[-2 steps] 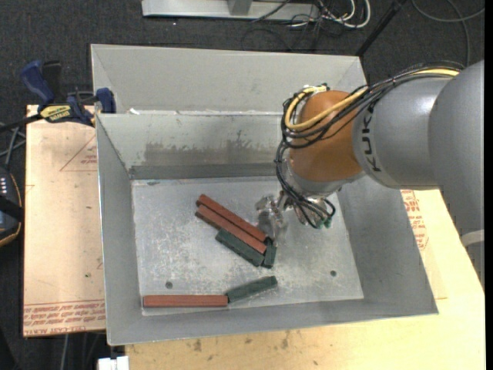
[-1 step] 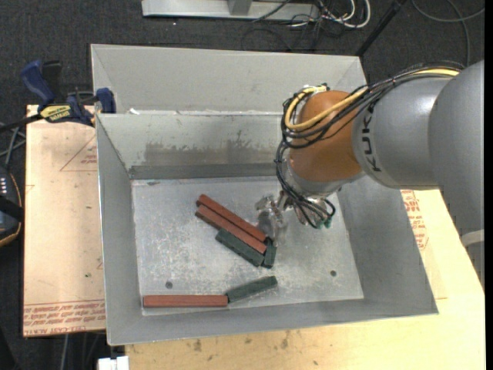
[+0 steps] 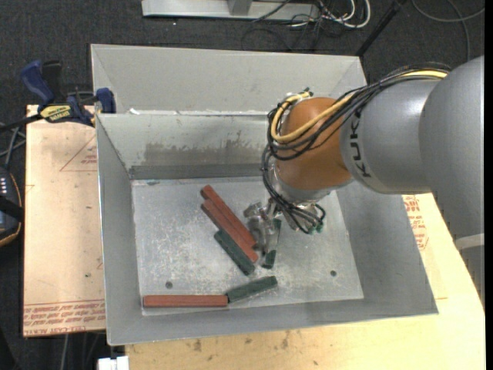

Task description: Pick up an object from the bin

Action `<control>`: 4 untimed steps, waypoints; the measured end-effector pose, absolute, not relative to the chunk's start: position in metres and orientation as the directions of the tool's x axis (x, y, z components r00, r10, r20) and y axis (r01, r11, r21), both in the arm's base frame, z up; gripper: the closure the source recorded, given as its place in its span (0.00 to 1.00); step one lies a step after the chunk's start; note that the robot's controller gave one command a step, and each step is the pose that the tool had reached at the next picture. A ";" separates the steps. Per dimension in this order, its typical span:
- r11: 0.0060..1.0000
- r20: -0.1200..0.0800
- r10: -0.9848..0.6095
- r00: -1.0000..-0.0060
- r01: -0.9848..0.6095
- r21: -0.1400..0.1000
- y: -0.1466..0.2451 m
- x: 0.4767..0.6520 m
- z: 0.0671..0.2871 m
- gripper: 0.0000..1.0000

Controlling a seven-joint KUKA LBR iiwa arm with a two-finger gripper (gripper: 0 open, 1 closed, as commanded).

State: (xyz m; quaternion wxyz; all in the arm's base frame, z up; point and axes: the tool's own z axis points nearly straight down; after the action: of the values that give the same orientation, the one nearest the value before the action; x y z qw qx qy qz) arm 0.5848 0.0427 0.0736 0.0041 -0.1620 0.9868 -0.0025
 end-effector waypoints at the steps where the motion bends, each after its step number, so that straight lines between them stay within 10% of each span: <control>1: 0.999 -0.007 -0.043 -0.999 -0.043 0.001 0.105 0.597 0.072 0.00; 2: 0.999 -0.004 -0.045 -0.999 -0.045 0.002 0.108 0.596 0.070 0.00; 3: 0.954 -0.001 -0.300 -0.954 -0.300 0.002 0.156 0.568 0.070 1.00; 4: 0.954 -0.004 -0.300 -0.954 -0.300 0.001 0.156 0.569 0.071 0.00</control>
Offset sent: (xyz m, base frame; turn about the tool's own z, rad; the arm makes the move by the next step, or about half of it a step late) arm 0.0000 0.0000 0.0000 0.0000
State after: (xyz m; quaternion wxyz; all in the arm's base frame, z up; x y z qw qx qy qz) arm 0.5688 0.1558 0.0706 0.0020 -0.1519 0.9884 0.0007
